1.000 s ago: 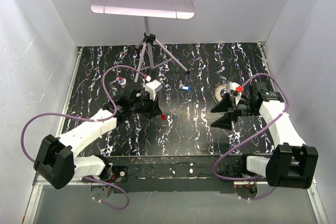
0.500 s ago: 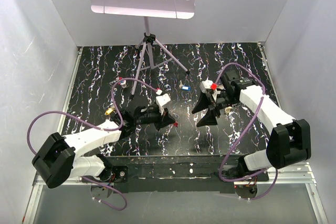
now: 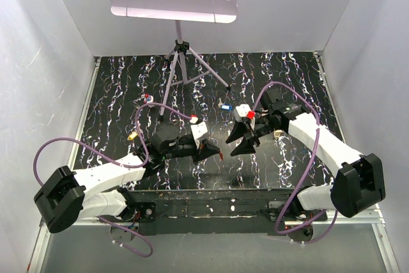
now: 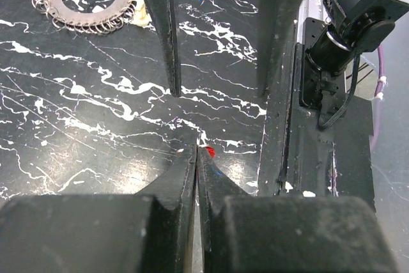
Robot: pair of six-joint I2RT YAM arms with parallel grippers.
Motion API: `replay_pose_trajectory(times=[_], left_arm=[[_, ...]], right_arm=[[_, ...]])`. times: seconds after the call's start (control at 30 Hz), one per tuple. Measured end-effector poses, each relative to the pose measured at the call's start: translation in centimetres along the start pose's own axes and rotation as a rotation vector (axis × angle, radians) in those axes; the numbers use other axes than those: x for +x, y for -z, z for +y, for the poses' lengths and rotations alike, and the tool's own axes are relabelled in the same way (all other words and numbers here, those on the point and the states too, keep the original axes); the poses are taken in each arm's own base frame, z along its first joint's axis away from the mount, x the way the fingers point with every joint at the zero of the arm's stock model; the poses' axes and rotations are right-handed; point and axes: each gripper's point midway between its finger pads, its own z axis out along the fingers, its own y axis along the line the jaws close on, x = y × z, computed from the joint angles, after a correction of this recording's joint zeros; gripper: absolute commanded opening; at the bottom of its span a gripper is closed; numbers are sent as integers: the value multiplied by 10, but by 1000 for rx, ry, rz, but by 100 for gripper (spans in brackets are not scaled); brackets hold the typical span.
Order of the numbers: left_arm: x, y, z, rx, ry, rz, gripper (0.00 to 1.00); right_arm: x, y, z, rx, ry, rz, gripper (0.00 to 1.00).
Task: Put the keys on the keyring
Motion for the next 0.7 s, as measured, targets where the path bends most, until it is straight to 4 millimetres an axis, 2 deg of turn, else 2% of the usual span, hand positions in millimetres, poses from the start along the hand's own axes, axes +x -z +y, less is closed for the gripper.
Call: replay_pose_trajectory(times=[0.27, 0.7], left_arm=[[-3, 1, -2, -5, 3, -25, 0], [-10, -1, -3, -11, 25, -64, 0]], right_arm=[[-4, -4, -4, 5, -5, -6, 47], [5, -12, -5, 6, -40, 10, 43]])
